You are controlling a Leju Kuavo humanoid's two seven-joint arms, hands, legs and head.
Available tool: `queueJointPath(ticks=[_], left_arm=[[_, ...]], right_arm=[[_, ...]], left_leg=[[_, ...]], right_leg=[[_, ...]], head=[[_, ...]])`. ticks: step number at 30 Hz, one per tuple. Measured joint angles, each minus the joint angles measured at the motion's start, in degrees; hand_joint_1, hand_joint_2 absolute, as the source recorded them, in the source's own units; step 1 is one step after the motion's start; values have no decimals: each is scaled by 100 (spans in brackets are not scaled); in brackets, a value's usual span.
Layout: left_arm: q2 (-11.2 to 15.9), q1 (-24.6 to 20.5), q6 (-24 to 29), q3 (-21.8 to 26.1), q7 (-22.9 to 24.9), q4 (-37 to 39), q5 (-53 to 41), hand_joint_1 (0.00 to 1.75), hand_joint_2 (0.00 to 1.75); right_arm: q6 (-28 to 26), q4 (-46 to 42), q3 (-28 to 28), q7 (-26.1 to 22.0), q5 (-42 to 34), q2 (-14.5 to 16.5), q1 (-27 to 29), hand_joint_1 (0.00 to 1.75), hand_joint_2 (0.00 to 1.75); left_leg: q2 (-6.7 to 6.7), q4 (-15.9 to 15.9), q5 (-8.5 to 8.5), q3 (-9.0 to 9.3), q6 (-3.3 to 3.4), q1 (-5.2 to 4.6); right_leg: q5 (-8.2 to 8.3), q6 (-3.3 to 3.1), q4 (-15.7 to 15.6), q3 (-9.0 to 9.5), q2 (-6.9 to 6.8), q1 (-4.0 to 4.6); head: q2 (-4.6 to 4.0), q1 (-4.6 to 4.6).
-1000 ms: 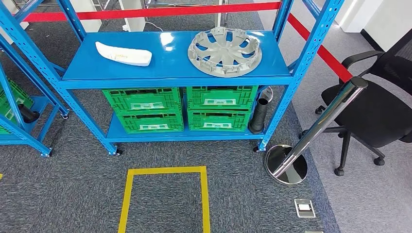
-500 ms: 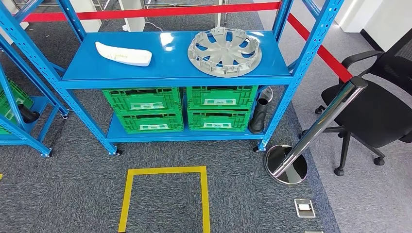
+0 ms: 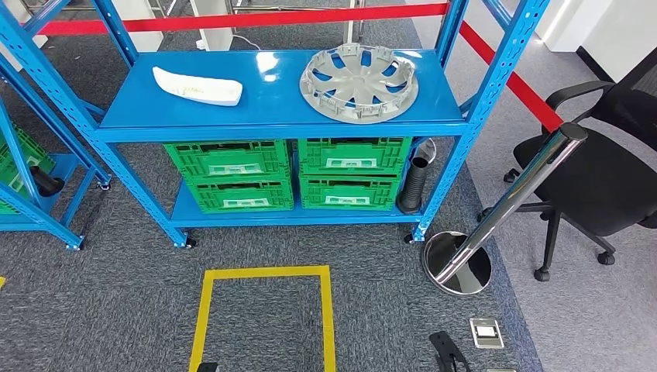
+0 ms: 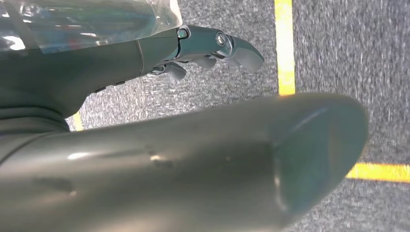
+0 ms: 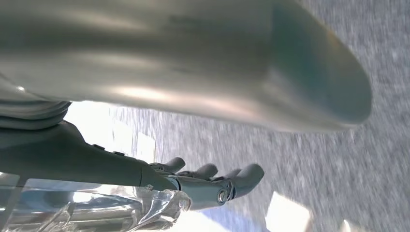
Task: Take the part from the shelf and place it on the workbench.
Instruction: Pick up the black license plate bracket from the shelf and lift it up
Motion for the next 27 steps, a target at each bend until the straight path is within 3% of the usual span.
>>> queueJointPath(ticks=[14,27], left_arm=[[-3,-146,204,-722,32,7,518,0,0],[1,-284,338,-1299,120,35,838,0,0]], right_arm=[[642,-1220,-297,674,2371,-560,-191,0,0],[1493,-2675,-610,1194,4495,-1156,-814,0,0]], left_leg=[[-2,-4,5,1,0,0],[-4,-3,12,1,9,-2]], right_leg=[[0,1,1,7,-2,1],[8,5,2,9,-4,1]], head=[[0,2],[0,2]])
